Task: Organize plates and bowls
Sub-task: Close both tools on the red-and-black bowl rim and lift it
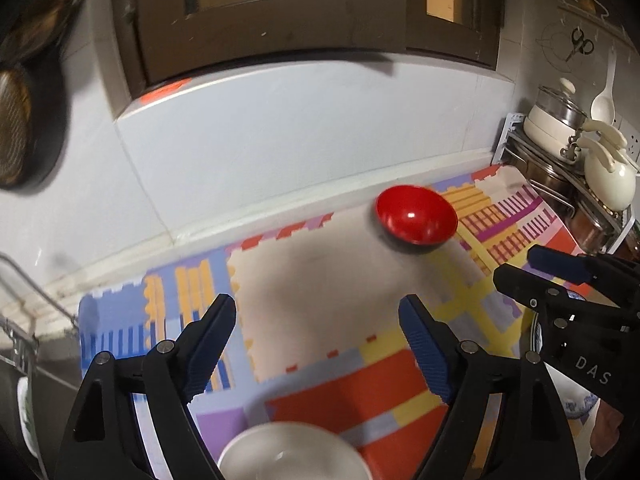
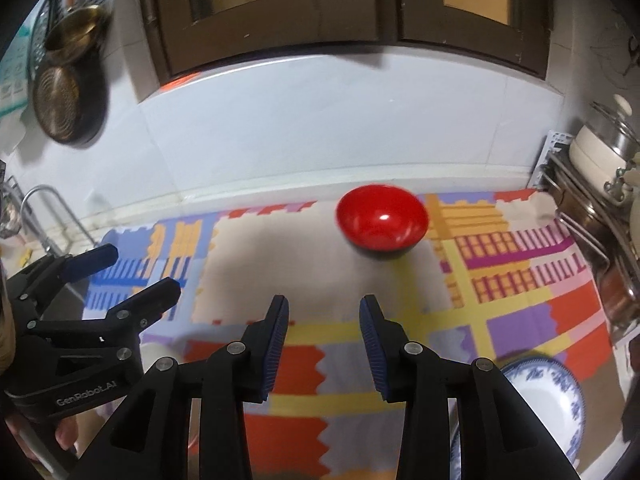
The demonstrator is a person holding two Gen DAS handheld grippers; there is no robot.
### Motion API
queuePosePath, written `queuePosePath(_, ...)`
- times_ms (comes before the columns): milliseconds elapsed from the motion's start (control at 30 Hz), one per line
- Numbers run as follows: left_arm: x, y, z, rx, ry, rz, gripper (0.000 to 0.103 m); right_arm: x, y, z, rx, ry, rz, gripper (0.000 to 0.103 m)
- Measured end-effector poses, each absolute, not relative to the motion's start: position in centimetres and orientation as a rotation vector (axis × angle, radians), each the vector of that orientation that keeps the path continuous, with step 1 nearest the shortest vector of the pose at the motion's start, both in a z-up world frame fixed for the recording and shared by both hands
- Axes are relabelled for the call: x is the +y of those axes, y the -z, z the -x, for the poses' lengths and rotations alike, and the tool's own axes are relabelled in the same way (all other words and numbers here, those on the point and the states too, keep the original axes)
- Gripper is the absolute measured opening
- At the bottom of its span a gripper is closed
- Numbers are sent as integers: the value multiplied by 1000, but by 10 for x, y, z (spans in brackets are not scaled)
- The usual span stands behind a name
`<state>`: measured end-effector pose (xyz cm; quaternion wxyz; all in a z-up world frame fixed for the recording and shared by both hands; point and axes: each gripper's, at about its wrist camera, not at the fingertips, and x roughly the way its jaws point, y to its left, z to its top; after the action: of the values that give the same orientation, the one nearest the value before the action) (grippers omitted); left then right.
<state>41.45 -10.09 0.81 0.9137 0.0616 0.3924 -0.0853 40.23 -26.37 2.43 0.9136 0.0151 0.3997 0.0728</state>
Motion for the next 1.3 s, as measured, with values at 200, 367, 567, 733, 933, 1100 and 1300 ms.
queuePosePath(200, -118, -8, -450, 828, 214, -121, 84, -284, -27, -429, 807, -113, -53, 47)
queuePosePath(367, -133, -5, -481, 853, 244, -123, 84, -298, -24, -451, 804, -99, -79, 47)
queuePosePath(567, -149, 8, -514, 878, 262, -158, 84, -314, -15, -477, 810, -64, -91, 47)
queuePosePath(733, -162, 24, -539, 919, 280, -186, 83, -327, -1, -503, 837, -43, -109, 47)
queuePosePath(933, -176, 45, -570, 963, 305, -195, 83, -339, 18, -529, 883, -23, -125, 47)
queuePosePath(1100, -186, 65, -594, 1019, 318, -193, 82, -346, 37, -550, 938, -14, -142, 47)
queuePosePath(1300, -197, 86, -615, 1095, 325, -202, 72, -351, 58, -569, 1007, -15, -171, 46)
